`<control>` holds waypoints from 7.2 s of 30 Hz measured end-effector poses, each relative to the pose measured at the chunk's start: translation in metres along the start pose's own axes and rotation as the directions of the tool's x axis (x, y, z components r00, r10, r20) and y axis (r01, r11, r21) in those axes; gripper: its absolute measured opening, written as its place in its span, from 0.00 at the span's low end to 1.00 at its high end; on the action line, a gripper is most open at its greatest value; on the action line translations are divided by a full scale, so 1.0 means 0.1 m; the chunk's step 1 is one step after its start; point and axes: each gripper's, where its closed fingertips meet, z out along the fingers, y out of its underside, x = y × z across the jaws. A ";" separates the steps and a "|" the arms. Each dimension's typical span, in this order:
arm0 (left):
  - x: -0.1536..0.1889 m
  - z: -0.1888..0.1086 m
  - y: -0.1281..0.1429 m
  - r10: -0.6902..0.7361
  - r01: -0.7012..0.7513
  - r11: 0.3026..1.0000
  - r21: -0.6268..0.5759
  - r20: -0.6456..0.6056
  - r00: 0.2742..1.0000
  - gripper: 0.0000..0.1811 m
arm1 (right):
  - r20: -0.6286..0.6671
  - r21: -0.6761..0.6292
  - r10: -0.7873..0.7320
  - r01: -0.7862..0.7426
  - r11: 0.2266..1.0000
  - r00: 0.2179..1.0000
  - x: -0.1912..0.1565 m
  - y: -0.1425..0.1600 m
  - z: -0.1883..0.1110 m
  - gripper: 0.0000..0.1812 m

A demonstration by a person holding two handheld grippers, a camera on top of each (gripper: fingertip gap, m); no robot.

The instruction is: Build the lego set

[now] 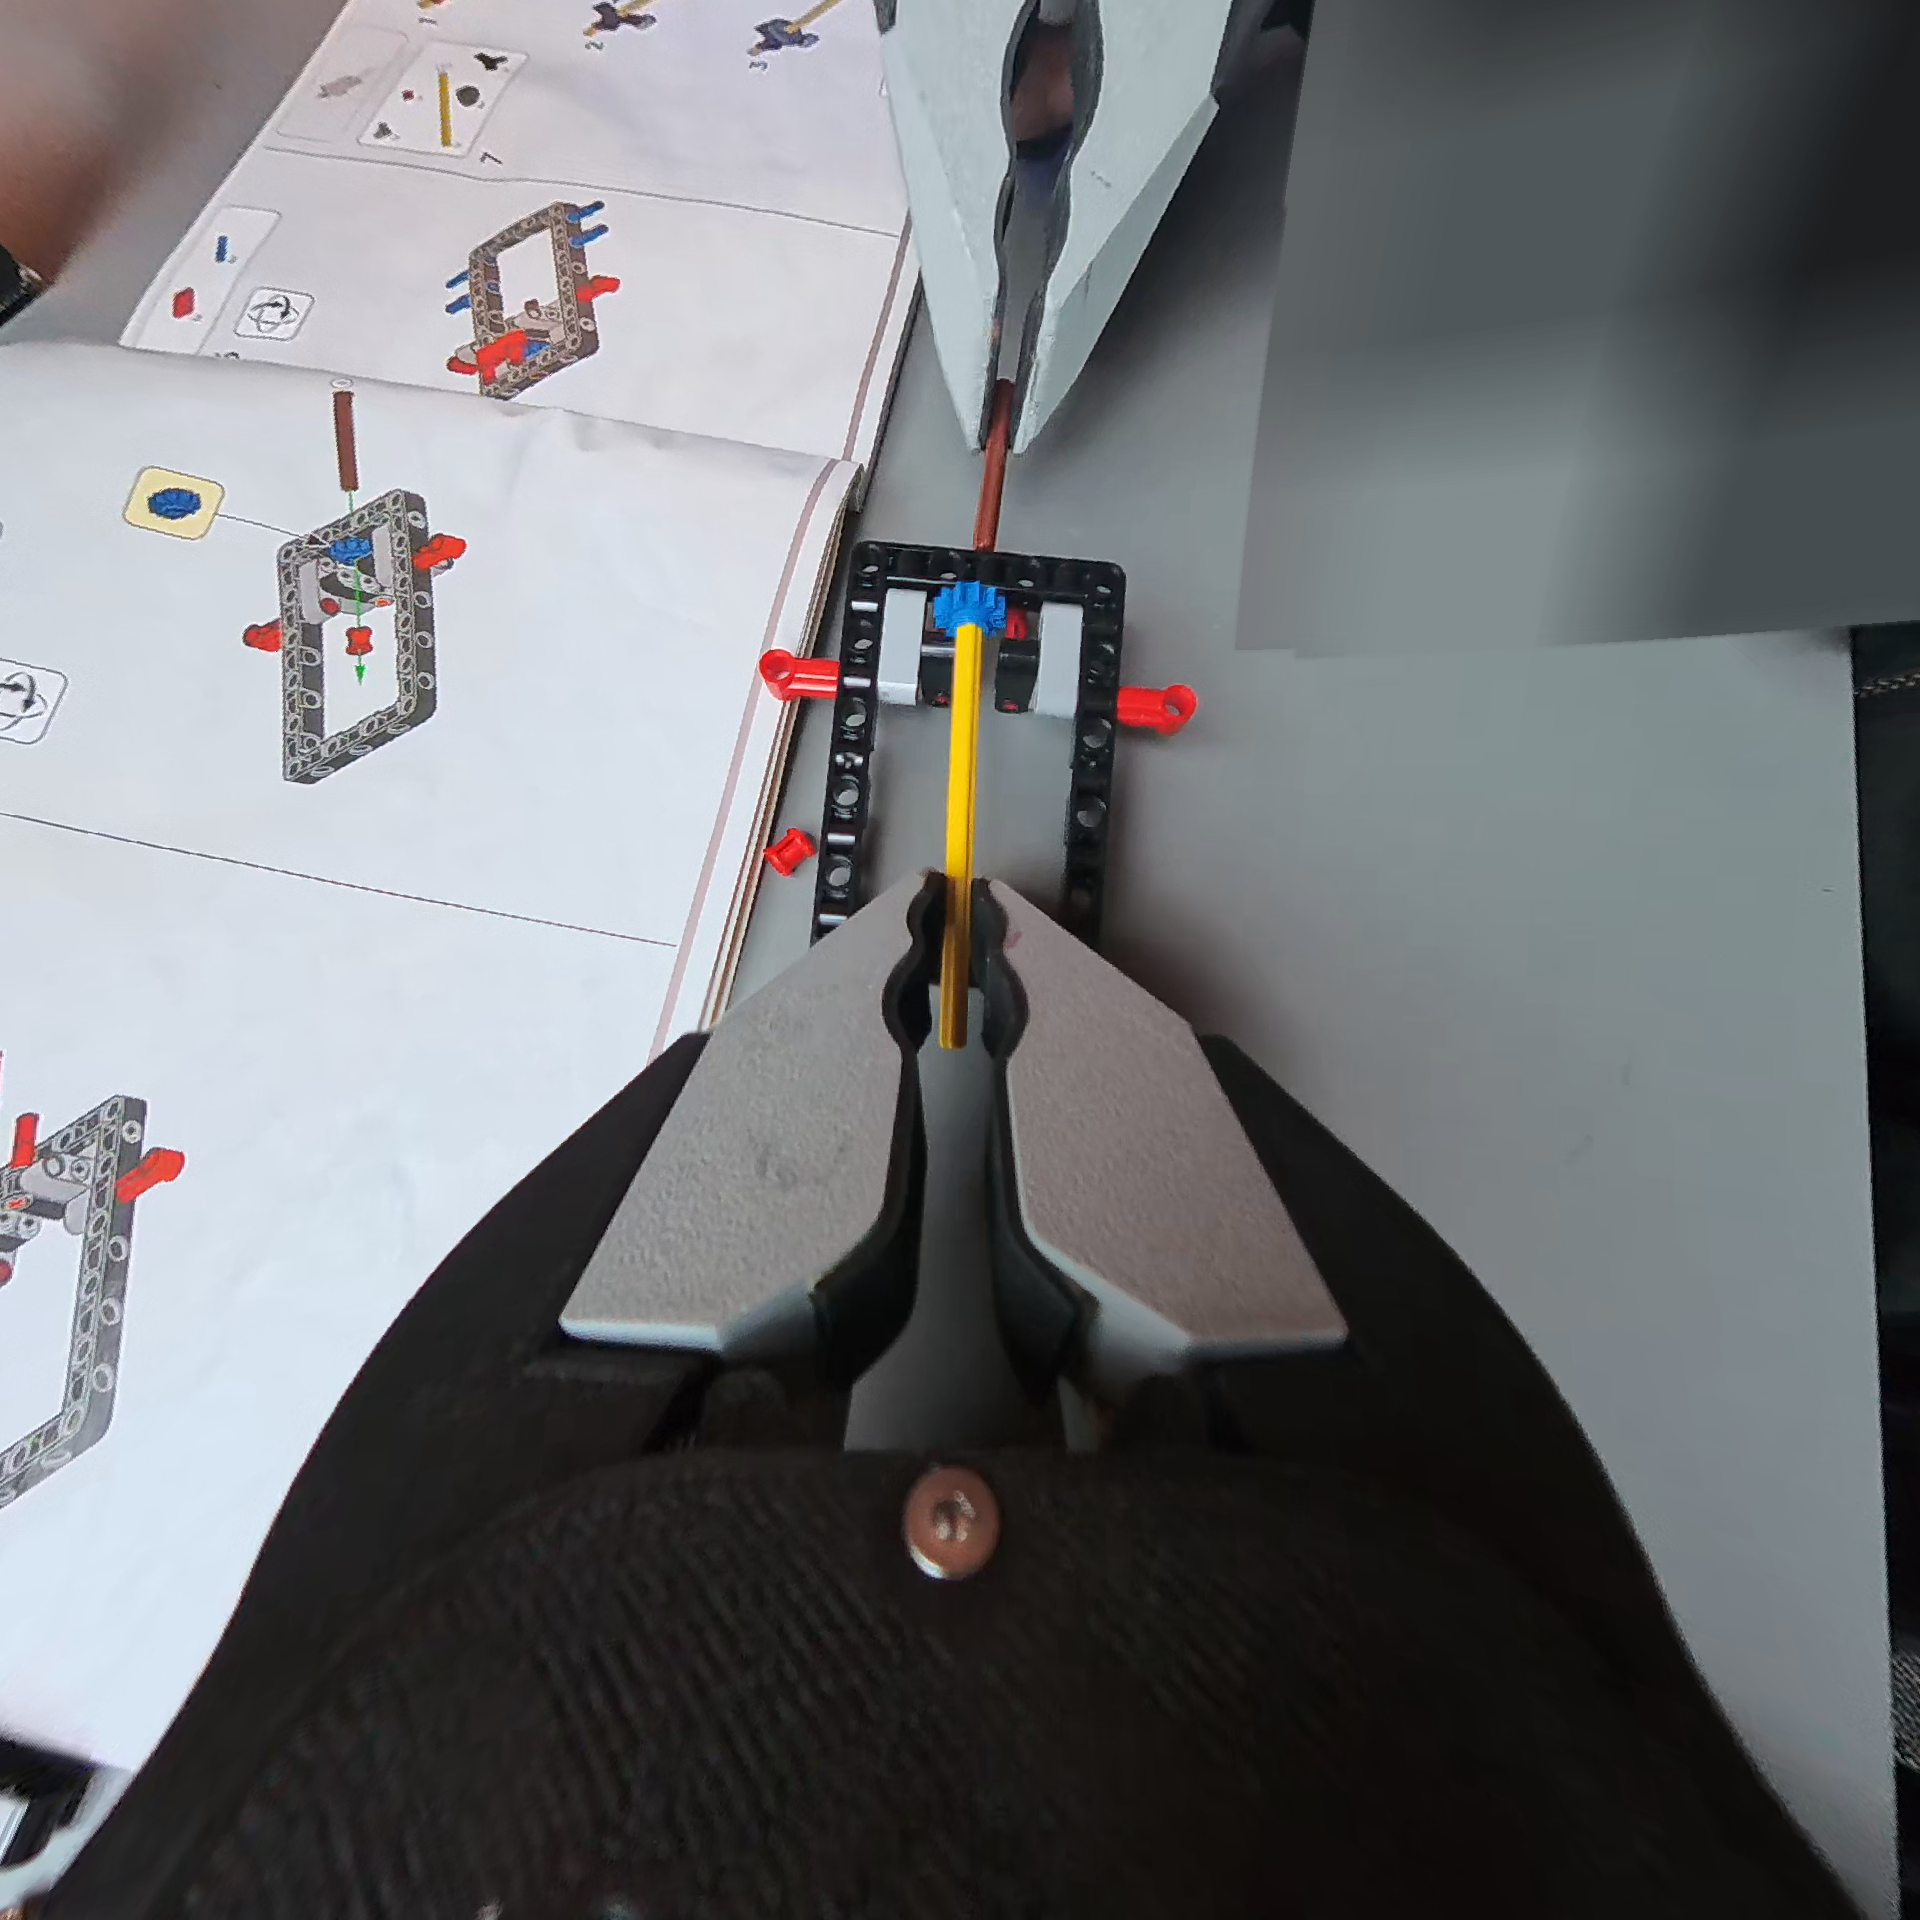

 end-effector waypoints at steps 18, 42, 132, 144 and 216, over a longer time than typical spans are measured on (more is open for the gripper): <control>0.05 -0.05 -0.15 -0.032 0.034 0.995 0.098 -0.020 0.999 0.01 | -0.054 -0.072 -0.016 0.012 0.997 0.998 -0.07 0.23 -0.05 0.14; 0.79 -0.11 -0.73 -0.516 0.664 0.662 0.347 -0.432 0.740 0.02 | -0.542 0.161 -0.059 0.173 0.972 0.838 -0.26 -0.81 -0.25 0.03; 1.15 0.26 -0.74 -0.516 0.683 0.728 0.061 -0.607 0.604 0.02 | -0.461 -0.025 -0.414 0.455 0.890 0.785 -0.73 -0.56 -0.18 0.03; 1.09 0.24 -0.76 -0.535 0.716 0.692 0.091 -0.601 0.593 0.02 | -0.539 -0.027 -0.340 0.387 0.922 0.771 -0.66 -0.57 -0.17 0.02; 1.02 0.05 -0.83 -0.045 0.080 0.943 0.322 -0.116 0.992 0.02 | -0.217 0.414 0.101 -0.002 0.910 0.971 -0.78 -0.90 -0.21 0.06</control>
